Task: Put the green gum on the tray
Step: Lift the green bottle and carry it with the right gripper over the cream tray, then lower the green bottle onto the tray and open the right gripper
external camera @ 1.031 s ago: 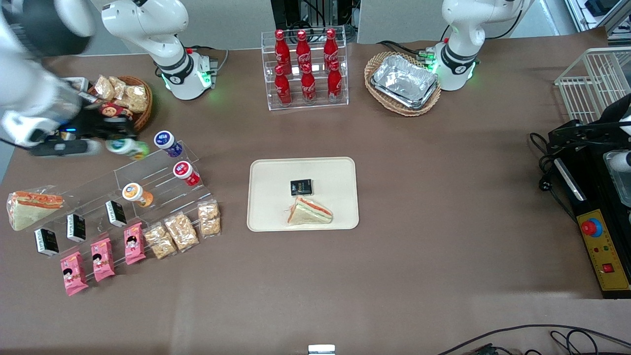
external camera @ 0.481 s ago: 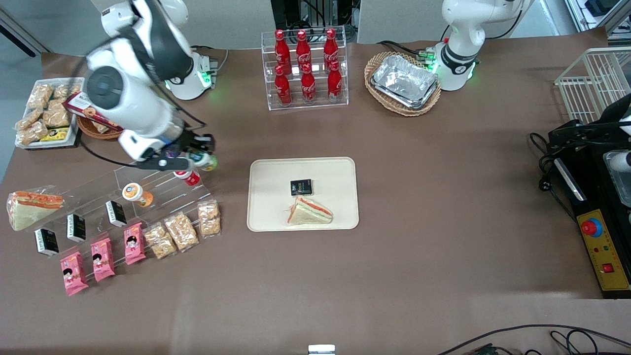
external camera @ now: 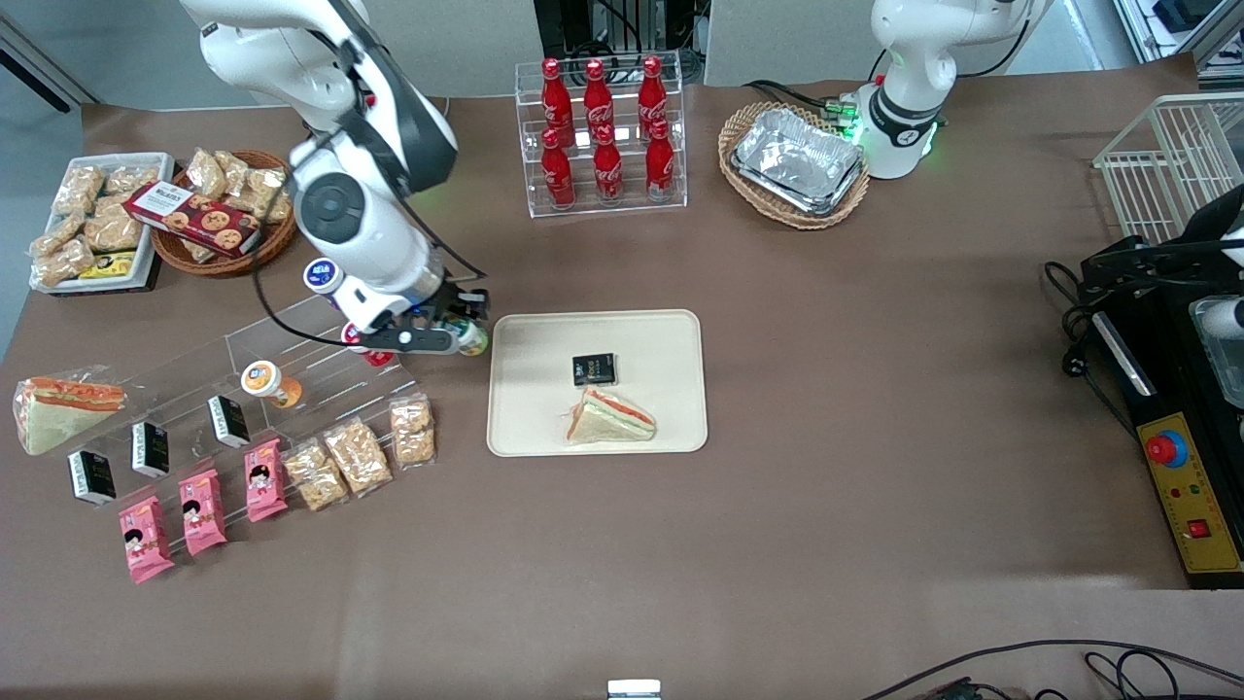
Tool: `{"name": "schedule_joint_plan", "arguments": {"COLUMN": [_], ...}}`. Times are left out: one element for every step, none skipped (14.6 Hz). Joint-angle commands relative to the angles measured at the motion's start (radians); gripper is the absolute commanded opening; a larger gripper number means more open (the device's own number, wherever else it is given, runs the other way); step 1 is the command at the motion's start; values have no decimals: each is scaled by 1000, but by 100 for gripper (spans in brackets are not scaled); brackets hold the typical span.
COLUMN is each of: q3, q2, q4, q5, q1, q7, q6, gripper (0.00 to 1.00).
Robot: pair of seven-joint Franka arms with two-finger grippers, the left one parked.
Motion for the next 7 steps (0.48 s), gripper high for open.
{"name": "schedule_joint_plan", "arguments": {"q3": [-8,-8,-8,-8,-10,-10,-11], "q2": [65,84,104,128,153,170,188], "q4": [-27,-27,-27,-27,-29,-30,-30], "q5": [22,22,22,22,20,16,11], "q1": [54,65,73,89,111,134,146], "q7": [43,45,48,60,89,123,146], "q6": [118,140,163,187,215,241,266], "gripper": [34,34,34,34,34,34,34]}}
